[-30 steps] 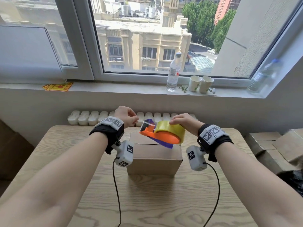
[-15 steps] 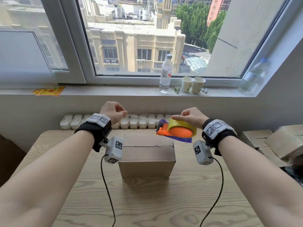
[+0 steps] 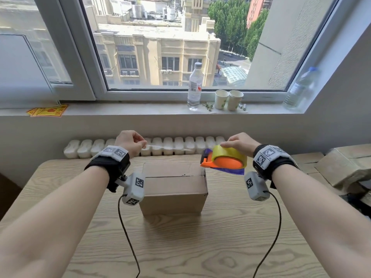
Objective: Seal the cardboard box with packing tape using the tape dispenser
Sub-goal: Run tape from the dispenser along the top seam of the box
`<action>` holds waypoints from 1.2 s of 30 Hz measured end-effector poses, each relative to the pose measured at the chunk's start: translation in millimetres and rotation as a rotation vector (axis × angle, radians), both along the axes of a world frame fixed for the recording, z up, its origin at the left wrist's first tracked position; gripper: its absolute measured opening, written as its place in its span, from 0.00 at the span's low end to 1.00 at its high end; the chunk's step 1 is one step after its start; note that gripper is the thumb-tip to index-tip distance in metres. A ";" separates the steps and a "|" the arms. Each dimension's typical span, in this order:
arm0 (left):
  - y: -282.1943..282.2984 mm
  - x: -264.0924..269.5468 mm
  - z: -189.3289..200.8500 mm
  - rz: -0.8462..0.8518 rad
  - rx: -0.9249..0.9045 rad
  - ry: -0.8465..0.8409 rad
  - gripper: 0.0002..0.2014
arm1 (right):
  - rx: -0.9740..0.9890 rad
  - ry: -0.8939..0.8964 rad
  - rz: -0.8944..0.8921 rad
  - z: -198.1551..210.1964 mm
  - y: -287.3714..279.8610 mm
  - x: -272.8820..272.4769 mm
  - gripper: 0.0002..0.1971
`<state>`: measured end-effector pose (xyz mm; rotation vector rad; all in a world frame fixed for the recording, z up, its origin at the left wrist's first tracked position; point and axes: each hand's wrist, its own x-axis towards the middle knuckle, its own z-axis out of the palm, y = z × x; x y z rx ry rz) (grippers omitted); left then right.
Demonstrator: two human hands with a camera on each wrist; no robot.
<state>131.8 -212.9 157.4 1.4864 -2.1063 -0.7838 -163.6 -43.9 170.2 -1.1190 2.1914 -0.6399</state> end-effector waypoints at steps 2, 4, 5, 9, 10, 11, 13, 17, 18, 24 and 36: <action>1.9 4.4 -8.3 0.014 0.010 -0.023 0.04 | 0.047 0.105 -0.014 -6.6 5.6 -3.4 0.21; 4.0 8.6 -16.7 0.008 0.020 -0.049 0.05 | 0.092 0.126 0.000 -12.5 8.9 -6.5 0.19; 5.1 11.1 -20.5 0.009 0.027 -0.063 0.06 | 0.101 0.099 0.000 -15.1 9.4 -7.8 0.18; 3.6 23.7 -35.8 0.051 0.098 -0.070 0.06 | 0.201 0.178 -0.012 -24.4 11.0 -9.5 0.25; 2.0 26.4 -40.5 0.056 0.116 -0.064 0.07 | 0.234 0.210 -0.007 -27.1 11.2 -8.6 0.26; 0.4 28.7 -45.4 0.066 0.135 -0.055 0.07 | 0.262 0.218 -0.003 -30.3 10.3 -8.5 0.25; -1.2 33.9 -54.1 0.090 0.163 -0.034 0.08 | 0.269 0.159 0.003 -39.7 6.2 -9.7 0.20; -1.9 44.0 -68.0 0.104 0.216 -0.030 0.03 | 0.294 0.134 0.032 -55.0 -3.0 -3.7 0.18; -0.5 46.2 -70.7 0.102 0.227 -0.036 0.04 | 0.303 0.149 0.041 -58.1 -4.7 -0.9 0.21; 0.2 57.5 -90.5 0.137 0.264 -0.076 0.04 | 0.345 0.161 0.053 -74.0 -16.1 6.8 0.21; -2.5 59.2 -109.4 0.170 0.311 -0.064 0.06 | 0.377 0.227 0.066 -92.7 -27.0 13.2 0.22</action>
